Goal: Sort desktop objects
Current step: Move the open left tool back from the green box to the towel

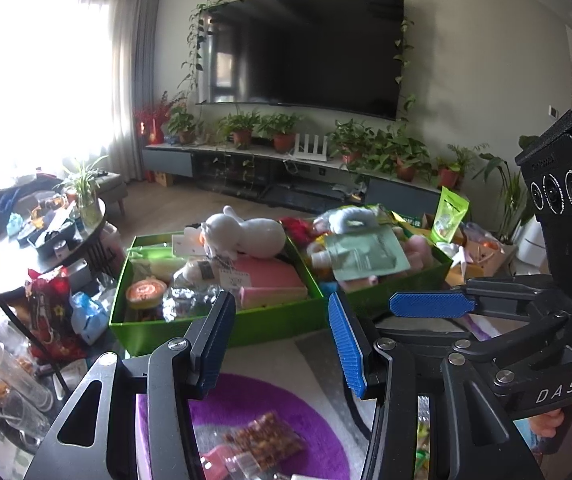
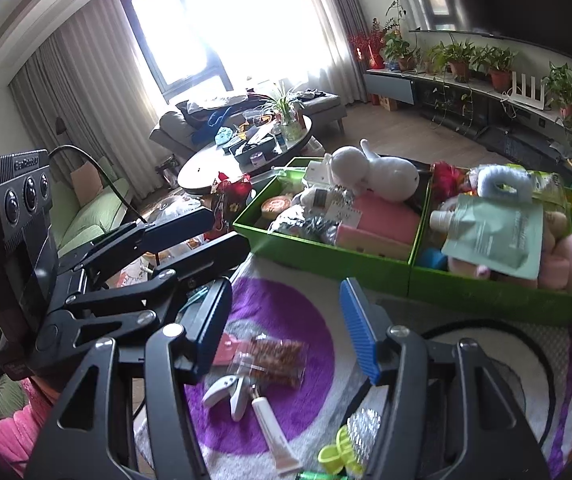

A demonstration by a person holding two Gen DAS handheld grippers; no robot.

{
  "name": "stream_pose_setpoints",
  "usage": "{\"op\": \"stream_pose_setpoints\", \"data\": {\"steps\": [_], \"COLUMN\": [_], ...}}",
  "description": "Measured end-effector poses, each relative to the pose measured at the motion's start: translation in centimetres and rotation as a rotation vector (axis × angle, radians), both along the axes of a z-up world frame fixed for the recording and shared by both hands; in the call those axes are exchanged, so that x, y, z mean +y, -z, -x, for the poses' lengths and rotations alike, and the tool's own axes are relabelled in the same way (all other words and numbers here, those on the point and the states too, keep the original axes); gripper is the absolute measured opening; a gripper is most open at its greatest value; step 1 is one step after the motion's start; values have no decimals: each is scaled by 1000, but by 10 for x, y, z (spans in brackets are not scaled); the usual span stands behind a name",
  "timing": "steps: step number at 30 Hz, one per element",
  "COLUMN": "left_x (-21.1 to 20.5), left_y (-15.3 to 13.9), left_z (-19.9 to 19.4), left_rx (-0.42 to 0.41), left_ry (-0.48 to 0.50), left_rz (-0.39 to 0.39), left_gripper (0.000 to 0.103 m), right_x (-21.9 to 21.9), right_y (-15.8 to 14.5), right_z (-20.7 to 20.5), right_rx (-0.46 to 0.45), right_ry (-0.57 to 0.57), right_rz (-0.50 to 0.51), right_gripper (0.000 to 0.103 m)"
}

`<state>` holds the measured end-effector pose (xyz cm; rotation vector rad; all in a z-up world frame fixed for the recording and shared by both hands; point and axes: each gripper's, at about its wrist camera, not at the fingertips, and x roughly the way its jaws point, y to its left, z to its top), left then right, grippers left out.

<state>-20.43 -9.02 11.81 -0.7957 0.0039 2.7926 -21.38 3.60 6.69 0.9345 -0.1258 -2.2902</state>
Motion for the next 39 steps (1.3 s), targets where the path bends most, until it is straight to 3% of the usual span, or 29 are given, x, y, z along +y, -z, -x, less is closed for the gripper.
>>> {"op": "stream_pose_setpoints", "data": {"steps": [16, 39], "left_x": [14, 0], "left_y": [22, 67], "left_z": [-54, -98], "left_rx": [0, -116], "left_ry": [8, -39], "left_rz": [40, -40], "left_gripper": [49, 49], "right_x": [10, -5], "right_y": [30, 67], "right_z": [-53, -98], "right_rx": [-32, -92], "right_ry": [-28, -75], "right_rz": [21, -18], "right_gripper": [58, 59]}}
